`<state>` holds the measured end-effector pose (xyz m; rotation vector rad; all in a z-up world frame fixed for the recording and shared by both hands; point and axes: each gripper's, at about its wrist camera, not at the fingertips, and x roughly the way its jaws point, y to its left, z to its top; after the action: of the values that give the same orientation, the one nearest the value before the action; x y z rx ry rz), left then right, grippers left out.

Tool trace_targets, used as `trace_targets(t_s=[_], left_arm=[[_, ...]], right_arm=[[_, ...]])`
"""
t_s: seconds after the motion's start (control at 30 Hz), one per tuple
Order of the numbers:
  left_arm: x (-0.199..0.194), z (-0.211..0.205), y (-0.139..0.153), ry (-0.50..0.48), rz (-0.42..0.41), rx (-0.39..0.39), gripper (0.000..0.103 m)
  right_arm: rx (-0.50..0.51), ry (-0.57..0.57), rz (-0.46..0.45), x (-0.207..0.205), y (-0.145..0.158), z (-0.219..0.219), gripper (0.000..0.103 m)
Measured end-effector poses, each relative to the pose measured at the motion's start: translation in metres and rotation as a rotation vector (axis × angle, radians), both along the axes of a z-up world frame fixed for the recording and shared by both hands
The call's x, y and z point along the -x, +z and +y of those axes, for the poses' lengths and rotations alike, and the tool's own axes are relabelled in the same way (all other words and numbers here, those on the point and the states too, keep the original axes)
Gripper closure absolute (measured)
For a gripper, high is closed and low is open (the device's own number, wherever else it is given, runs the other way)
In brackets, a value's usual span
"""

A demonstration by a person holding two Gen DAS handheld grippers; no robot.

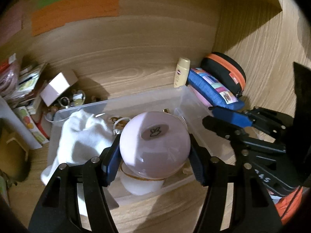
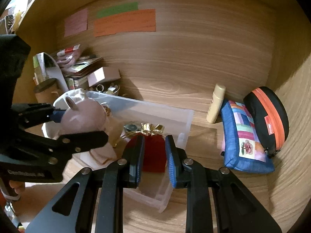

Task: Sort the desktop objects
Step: 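Carry the pink ball and seashell over the clear bin, then open the left tool to drop the ball while the right tool releases the seashell into the bin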

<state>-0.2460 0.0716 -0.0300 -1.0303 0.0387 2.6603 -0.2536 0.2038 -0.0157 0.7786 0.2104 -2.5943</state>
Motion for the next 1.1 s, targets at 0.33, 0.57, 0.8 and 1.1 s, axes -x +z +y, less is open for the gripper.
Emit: trace_targets(t_s=[0.33, 0.57, 0.8, 1.1], left_arm=[[0.019, 0.008, -0.018, -0.026, -0.042, -0.007, 0.041], [0.018, 0.008, -0.018, -0.029, -0.030, 0.007, 0.041], [0.005, -0.006, 0.006, 0.016, 0.053, -0.003, 0.029], [-0.014, -0.025, 0.028, 0.099, 0.136, 0.023, 0.009]], right_arm=[[-0.004, -0.027, -0.003, 0.002, -0.001, 0.007, 0.083], [0.002, -0.040, 0.027, -0.003, 0.003, 0.010, 0.063], [-0.001, -0.073, 0.058, -0.005, 0.006, 0.012, 0.041], [0.001, -0.094, 0.059, -0.002, 0.005, 0.010, 0.022]])
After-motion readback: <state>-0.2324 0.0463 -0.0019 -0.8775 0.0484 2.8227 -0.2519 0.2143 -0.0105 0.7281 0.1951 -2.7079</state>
